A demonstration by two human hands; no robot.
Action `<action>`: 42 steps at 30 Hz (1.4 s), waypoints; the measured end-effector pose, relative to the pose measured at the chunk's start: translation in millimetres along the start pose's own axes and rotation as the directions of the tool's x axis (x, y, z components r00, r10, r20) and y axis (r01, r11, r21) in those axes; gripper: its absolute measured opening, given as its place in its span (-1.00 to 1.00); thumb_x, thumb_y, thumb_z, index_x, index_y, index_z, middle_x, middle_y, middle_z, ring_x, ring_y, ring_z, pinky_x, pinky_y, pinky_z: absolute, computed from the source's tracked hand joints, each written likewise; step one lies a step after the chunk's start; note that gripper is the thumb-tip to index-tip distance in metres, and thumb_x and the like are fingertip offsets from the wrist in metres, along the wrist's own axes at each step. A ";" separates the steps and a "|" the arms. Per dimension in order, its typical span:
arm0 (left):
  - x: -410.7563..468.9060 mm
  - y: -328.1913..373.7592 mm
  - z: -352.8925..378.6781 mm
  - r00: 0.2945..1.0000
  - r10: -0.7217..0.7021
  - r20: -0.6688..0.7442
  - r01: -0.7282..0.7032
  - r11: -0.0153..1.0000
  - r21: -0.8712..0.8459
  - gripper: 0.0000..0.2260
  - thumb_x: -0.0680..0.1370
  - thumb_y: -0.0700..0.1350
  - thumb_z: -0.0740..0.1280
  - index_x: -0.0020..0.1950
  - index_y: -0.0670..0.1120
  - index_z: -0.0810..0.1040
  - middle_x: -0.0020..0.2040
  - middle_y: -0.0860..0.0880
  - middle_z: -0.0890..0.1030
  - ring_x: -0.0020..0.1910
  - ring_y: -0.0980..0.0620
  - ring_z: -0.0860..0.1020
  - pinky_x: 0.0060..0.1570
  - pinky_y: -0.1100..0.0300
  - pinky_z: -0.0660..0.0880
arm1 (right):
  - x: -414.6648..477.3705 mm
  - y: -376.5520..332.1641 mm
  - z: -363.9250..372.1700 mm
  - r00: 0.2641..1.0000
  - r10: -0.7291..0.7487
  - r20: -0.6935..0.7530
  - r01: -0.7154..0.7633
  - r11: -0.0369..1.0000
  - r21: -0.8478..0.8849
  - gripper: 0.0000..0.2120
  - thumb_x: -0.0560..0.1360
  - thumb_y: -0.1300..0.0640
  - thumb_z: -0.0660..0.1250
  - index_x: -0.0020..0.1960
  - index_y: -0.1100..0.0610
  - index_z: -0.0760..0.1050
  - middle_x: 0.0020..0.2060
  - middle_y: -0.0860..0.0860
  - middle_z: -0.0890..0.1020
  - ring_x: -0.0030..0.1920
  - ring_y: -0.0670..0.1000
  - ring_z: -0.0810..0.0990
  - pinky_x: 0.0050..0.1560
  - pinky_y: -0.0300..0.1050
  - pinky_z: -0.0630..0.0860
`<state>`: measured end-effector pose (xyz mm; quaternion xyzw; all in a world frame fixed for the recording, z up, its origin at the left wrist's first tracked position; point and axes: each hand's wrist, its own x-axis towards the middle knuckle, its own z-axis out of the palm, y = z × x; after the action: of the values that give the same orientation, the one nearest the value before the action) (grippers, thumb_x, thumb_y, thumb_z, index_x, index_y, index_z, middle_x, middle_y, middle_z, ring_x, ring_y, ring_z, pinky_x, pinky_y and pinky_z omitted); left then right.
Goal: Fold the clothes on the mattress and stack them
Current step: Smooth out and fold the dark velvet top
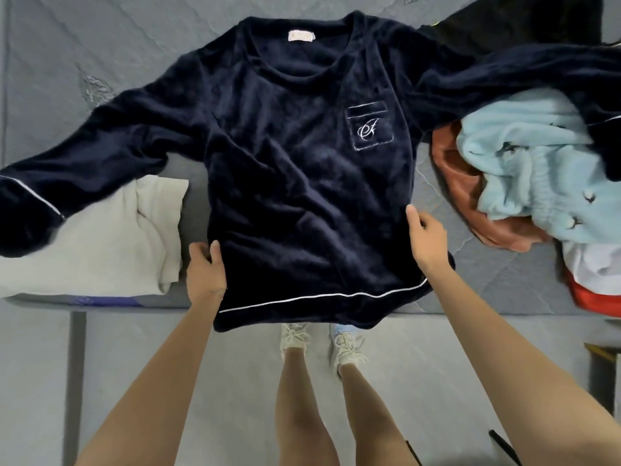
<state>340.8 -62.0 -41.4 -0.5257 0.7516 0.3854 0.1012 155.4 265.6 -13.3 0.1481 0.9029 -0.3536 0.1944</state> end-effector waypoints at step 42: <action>-53.0 23.4 17.9 0.922 0.365 0.128 -0.383 0.820 0.426 -0.39 0.57 0.07 0.30 0.56 -0.01 0.14 0.57 -0.16 0.08 0.54 -0.19 0.06 0.48 -0.20 -0.01 | -68.3 -4.6 -13.1 0.987 -0.117 0.113 0.156 0.877 -0.454 -0.36 0.57 -0.15 0.28 0.55 0.07 0.18 0.48 0.12 0.29 0.45 0.18 0.26 0.37 0.16 0.30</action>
<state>338.5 -8.4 -13.0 -0.3231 0.9054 0.2272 0.1557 210.4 262.6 29.3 0.0189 0.9604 -0.1474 0.2356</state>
